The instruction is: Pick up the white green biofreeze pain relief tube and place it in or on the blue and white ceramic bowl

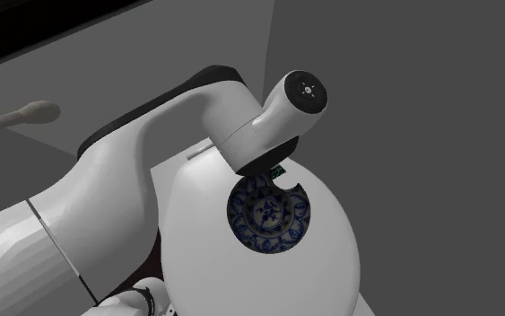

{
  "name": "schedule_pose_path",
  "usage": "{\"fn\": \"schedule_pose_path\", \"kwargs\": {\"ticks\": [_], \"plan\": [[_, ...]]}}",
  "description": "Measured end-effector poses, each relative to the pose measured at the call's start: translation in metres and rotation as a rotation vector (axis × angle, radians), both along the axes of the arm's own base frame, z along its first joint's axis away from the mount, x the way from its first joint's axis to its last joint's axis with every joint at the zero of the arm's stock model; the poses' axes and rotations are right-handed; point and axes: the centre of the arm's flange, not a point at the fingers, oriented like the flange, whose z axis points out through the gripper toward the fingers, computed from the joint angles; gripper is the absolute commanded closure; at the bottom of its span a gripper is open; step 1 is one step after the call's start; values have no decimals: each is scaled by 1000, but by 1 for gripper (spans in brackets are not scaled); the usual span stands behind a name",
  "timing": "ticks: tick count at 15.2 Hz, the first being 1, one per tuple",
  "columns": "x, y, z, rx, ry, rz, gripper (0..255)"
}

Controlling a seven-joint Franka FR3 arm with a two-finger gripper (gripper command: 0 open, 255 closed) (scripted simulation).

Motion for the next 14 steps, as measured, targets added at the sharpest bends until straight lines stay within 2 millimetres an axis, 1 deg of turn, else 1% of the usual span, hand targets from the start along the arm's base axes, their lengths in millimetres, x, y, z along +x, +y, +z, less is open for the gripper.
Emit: {"fn": "schedule_pose_path", "kwargs": {"ticks": [6,7,14], "plan": [[0,0,0,0,0,0,255],[0,0,3,0,0,0,255],[1,1,36,0,0,0,255]]}}
